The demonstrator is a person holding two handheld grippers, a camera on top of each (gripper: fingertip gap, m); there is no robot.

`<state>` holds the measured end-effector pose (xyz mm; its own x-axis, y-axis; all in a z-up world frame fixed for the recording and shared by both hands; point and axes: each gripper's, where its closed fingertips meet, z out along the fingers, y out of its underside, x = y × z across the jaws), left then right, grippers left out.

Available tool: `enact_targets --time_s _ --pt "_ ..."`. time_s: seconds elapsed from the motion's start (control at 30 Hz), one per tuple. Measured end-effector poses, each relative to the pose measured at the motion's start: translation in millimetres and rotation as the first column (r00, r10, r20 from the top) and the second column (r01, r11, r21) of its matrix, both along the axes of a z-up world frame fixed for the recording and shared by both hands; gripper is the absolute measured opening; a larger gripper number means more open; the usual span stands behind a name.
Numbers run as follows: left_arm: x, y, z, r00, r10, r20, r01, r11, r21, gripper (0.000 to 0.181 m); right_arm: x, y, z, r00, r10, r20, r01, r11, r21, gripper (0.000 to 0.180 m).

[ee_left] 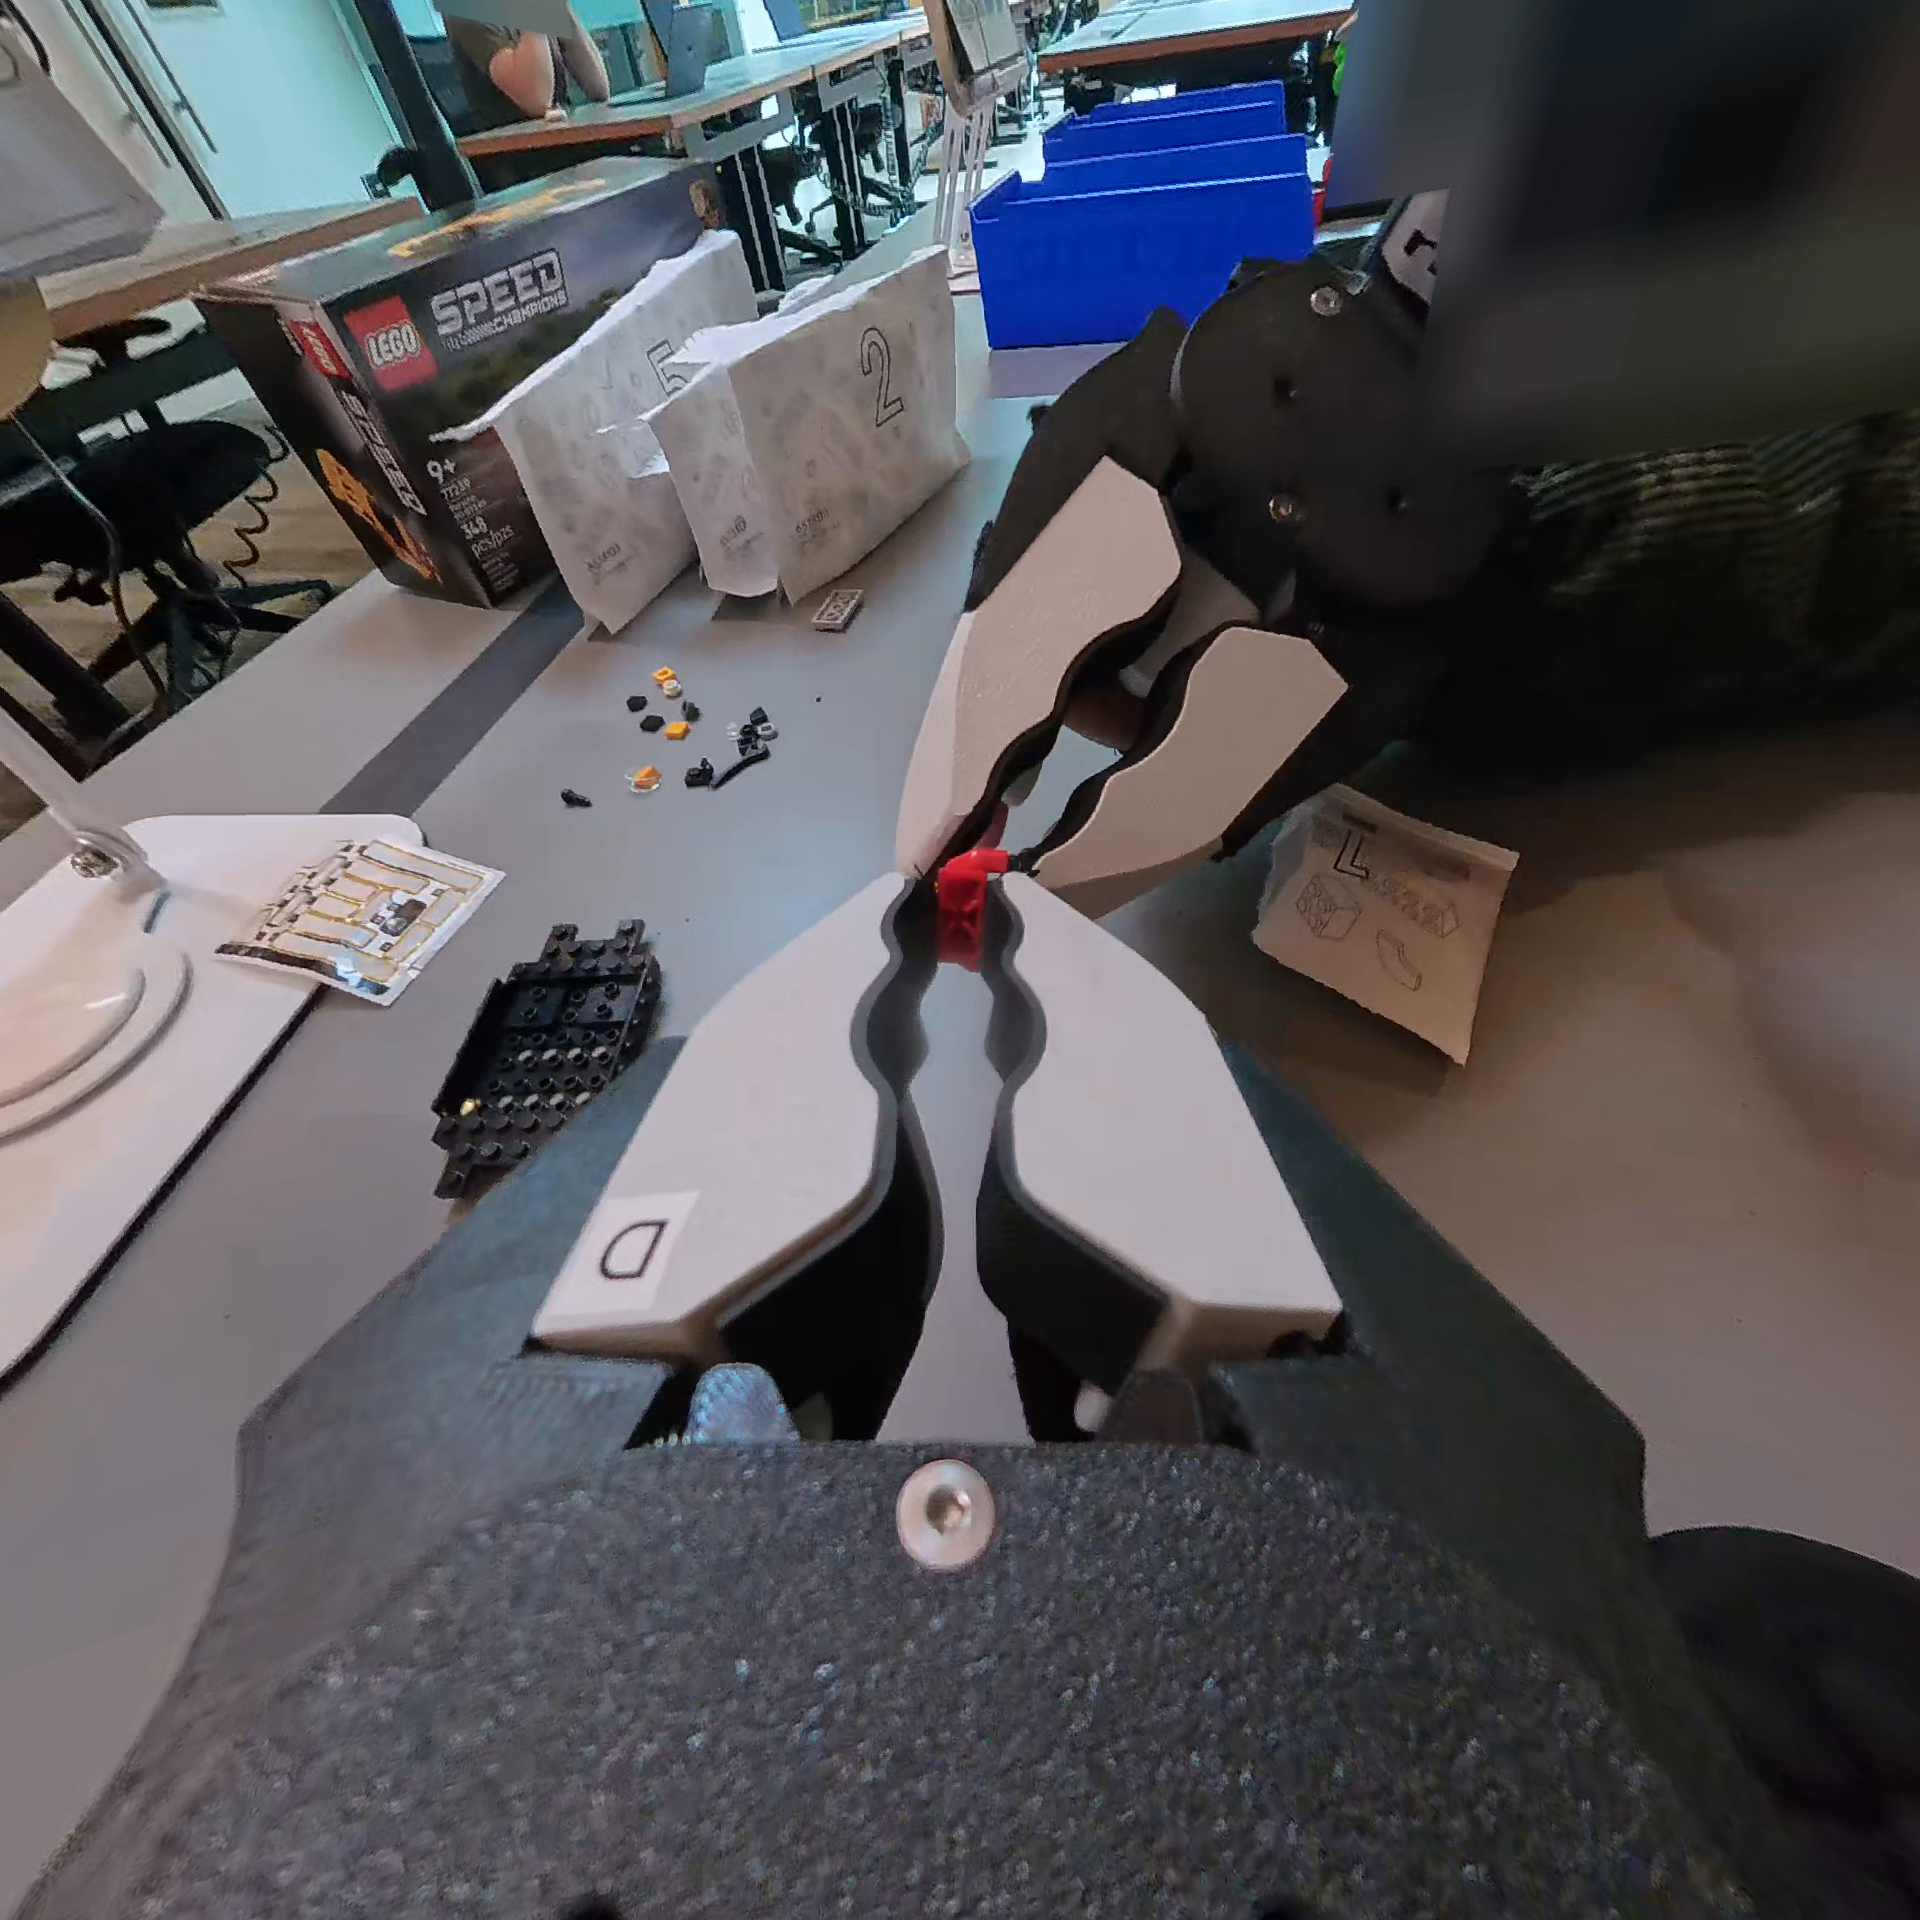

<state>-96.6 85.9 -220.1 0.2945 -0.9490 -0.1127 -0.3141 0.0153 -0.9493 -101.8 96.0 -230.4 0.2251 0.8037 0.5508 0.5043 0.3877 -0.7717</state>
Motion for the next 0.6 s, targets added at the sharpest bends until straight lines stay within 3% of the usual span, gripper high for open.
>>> enact_targets --time_s 0.03,0.6 --pt "0.2 -0.5 0.8 1.000 0.002 -0.005 -0.002 1.000 0.011 0.009 0.4 -0.1 0.1 1.000 0.003 -0.001 -0.003 1.000 -0.010 0.010" --pt "-0.6 0.8 -3.6 0.999 0.007 -0.035 -0.005 0.999 0.042 0.009 0.8 1.6 -7.6 0.999 0.009 0.043 -0.008 1.000 -0.019 0.010"
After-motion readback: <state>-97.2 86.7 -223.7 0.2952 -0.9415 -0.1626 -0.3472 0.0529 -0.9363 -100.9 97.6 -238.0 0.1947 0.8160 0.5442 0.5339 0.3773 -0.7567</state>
